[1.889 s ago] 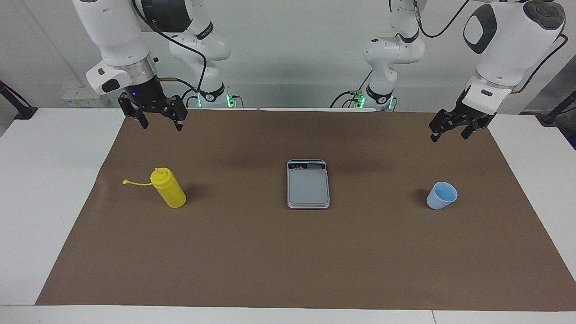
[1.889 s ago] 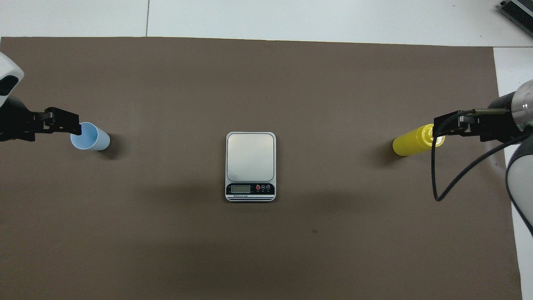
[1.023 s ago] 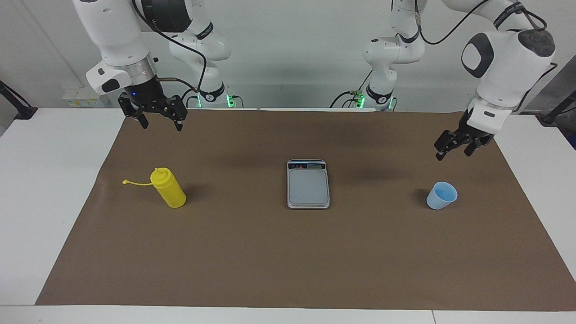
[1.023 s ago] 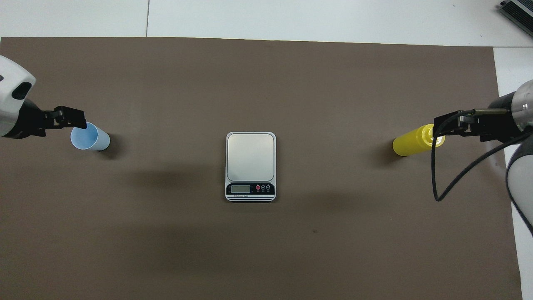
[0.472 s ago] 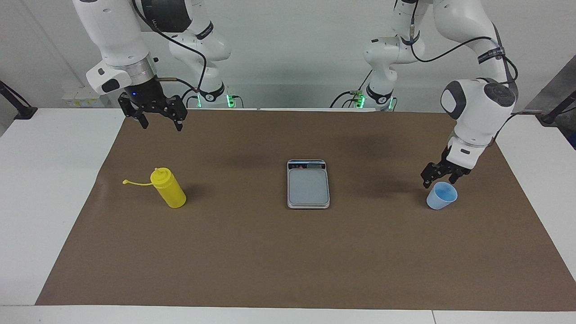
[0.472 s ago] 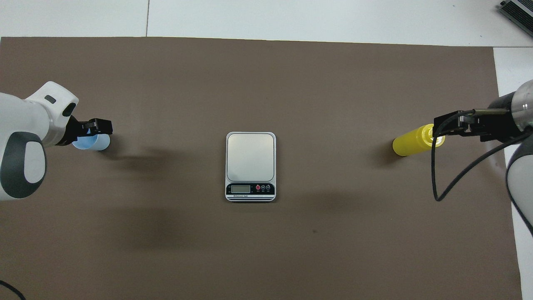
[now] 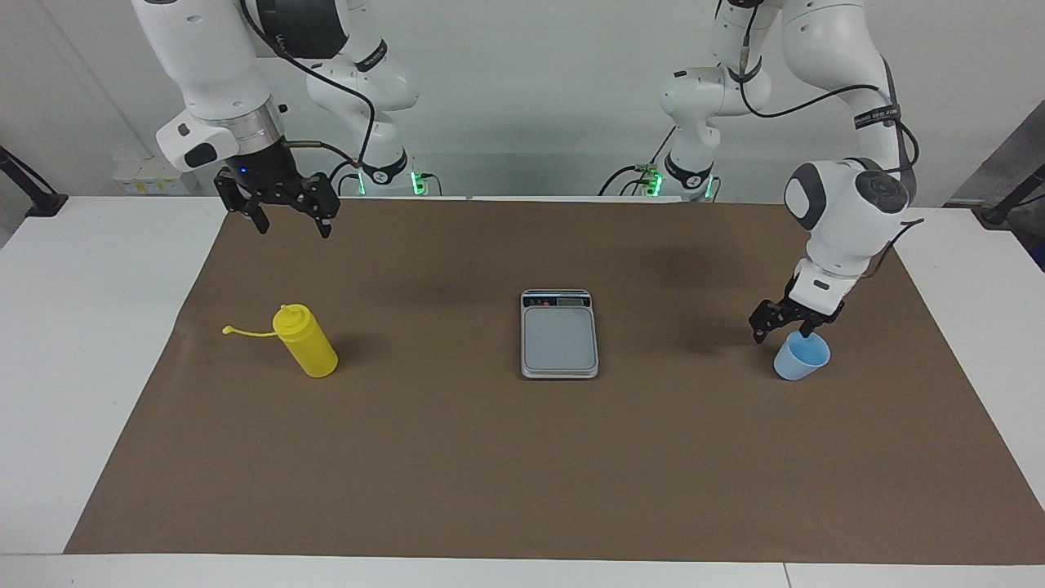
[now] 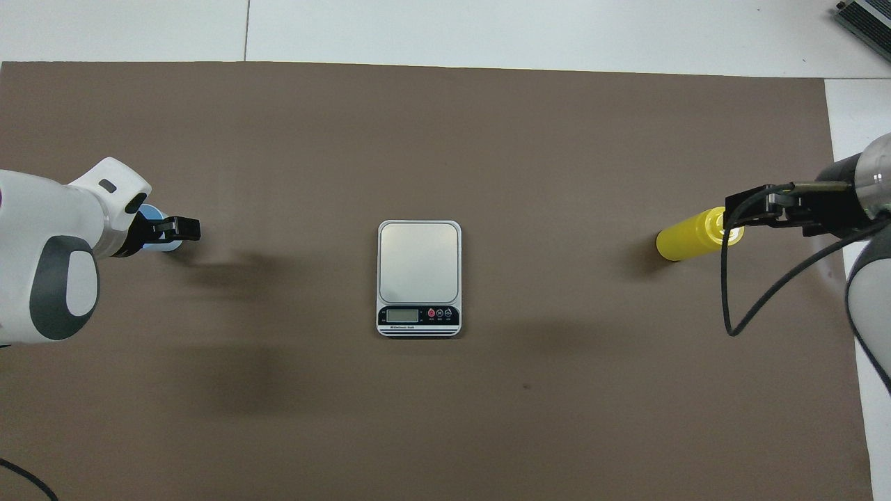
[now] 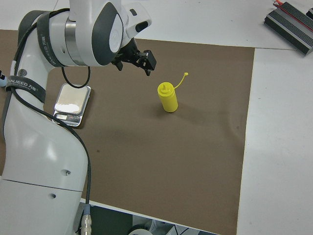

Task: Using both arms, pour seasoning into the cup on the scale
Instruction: 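Carry the blue cup with the left gripper toward the scale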

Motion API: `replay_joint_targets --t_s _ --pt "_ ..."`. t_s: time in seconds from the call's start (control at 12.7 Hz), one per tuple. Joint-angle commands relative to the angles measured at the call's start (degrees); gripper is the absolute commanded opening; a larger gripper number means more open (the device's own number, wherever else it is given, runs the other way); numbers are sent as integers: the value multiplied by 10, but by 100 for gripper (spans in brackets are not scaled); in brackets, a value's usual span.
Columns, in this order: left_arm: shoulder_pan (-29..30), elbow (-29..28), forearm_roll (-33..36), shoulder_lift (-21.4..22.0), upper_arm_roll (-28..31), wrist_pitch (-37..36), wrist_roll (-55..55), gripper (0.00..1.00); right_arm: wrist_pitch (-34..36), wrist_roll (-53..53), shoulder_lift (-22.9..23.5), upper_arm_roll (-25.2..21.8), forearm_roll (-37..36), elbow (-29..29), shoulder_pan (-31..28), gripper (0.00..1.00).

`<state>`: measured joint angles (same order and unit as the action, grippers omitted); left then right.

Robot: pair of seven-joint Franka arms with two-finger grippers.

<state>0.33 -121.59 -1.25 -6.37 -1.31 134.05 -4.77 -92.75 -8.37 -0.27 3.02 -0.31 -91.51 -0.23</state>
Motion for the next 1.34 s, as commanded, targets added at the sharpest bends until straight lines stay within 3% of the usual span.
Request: replay_joint_targets --t_s 0.0,0.31,0.39,0.55,0.87,1.02,1.26 --pt "3 -26 -2 2 -2 38 11 100 -4 -3 -12 5 8 -15 -7 100" --pt "2 -25 -2 -9 -2 49 12 100 -4 -3 -12 5 8 -15 -7 100" --pt "2 -25 -3 -9 -2 47 12 89 -4 -3 -12 5 8 -15 -7 100" --pt "3 -25 -3 -9 -2 46 13 54 -4 -3 -12 5 8 -15 -7 100" --pt "4 -21 -2 -9 -2 47 14 15 -4 -3 -12 5 8 -15 -7 100" --pt "5 -19 -2 -10 -2 47 23 1 -4 -3 -12 5 8 -15 -7 100" --pt "5 -11 -3 -12 -2 44 21 0 -4 -3 -12 5 8 -15 -7 100"
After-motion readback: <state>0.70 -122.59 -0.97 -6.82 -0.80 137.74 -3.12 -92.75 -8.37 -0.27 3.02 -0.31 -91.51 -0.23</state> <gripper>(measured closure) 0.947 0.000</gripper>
